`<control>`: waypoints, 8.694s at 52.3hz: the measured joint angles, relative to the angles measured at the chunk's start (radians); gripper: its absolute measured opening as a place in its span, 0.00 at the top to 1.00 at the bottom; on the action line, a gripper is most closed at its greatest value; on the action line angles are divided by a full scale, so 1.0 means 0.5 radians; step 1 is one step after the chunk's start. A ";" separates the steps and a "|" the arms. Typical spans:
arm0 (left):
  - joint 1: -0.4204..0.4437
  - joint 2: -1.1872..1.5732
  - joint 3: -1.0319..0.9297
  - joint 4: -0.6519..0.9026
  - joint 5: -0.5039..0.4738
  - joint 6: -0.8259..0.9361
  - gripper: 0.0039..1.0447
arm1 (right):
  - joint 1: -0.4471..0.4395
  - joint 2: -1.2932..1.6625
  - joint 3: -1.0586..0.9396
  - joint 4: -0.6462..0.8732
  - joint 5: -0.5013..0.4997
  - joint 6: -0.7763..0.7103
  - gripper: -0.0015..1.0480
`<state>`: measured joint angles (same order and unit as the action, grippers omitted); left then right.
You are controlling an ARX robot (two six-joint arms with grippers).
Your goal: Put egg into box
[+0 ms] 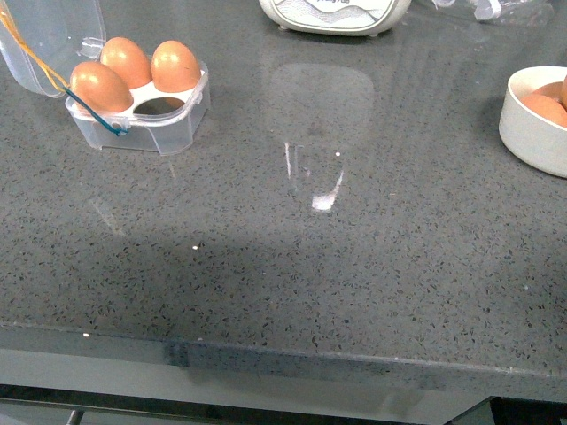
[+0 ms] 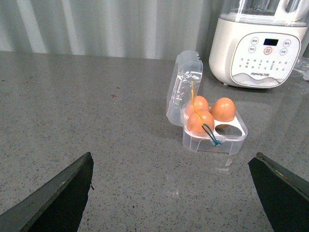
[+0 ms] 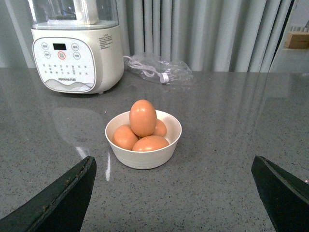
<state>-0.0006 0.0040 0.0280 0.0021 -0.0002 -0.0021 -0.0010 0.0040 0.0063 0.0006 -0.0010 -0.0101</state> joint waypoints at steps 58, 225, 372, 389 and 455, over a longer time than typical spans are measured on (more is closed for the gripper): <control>0.000 0.000 0.000 0.000 -0.001 0.000 0.06 | 0.000 0.000 0.000 0.000 0.000 0.000 0.07; 0.000 -0.001 0.000 0.000 -0.001 0.000 0.06 | 0.070 2.882 1.456 0.658 -0.403 -0.037 0.53; 0.000 -0.001 0.000 -0.001 -0.001 0.000 0.06 | 1.163 4.014 2.556 0.578 -0.885 -0.492 0.54; 0.000 -0.001 0.000 -0.001 -0.001 0.000 0.06 | 1.205 4.095 2.650 0.536 -0.878 -0.497 0.39; 0.000 -0.001 0.000 -0.001 -0.001 0.000 0.06 | -0.326 1.900 0.735 1.135 -0.287 -0.026 0.26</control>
<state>-0.0006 0.0036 0.0280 0.0017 -0.0006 -0.0021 -0.1638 0.9539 0.3737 0.5682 -0.1444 -0.0231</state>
